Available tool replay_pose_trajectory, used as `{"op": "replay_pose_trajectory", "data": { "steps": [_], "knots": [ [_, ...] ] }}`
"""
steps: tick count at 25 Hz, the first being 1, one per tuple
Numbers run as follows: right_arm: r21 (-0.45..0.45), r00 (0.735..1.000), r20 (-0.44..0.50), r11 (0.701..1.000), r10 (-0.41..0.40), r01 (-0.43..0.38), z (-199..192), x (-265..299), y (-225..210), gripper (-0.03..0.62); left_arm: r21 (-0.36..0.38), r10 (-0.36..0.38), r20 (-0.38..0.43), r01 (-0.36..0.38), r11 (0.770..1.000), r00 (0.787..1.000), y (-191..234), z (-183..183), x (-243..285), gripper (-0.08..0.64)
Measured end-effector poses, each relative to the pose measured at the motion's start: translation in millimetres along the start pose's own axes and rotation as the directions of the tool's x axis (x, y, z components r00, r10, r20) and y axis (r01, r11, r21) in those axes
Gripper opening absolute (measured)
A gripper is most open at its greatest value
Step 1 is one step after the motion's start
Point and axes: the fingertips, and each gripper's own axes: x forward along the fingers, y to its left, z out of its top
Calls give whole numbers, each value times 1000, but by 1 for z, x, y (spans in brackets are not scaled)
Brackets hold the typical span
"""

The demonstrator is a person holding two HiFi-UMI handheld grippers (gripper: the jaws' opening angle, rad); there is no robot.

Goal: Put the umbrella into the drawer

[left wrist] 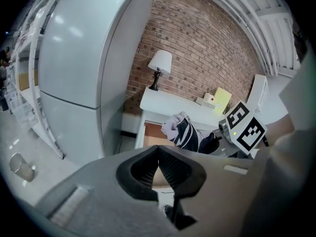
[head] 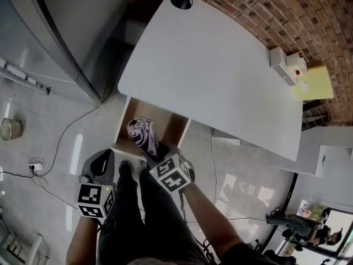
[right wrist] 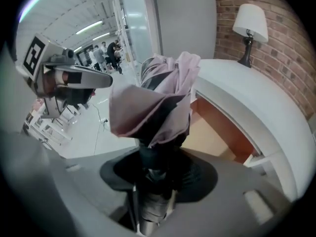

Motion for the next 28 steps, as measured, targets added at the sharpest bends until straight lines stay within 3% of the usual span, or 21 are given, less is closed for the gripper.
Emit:
{"op": "replay_pose_trajectory", "data": {
  "steps": [3,8,15,28],
  "knots": [
    [-42,1000,-19,999,-18,17,-4,21,-6,192,-9,30,9,-30,1000,1000,7,-8,12,11],
    [49,999,-39,999,-5,7,-7,60,-25,192,-62,93,31,-91,994,995,19,-15,31,11],
    [8,994,-108,1000,-6,7,-16,97,-47,193,-149,147,53,-138,979,988,23,-30,40,11],
    [86,991,-135,996,-22,33,-23,138,-67,195,-180,189,34,-180,967,981,32,-49,50,11]
  ]
}}
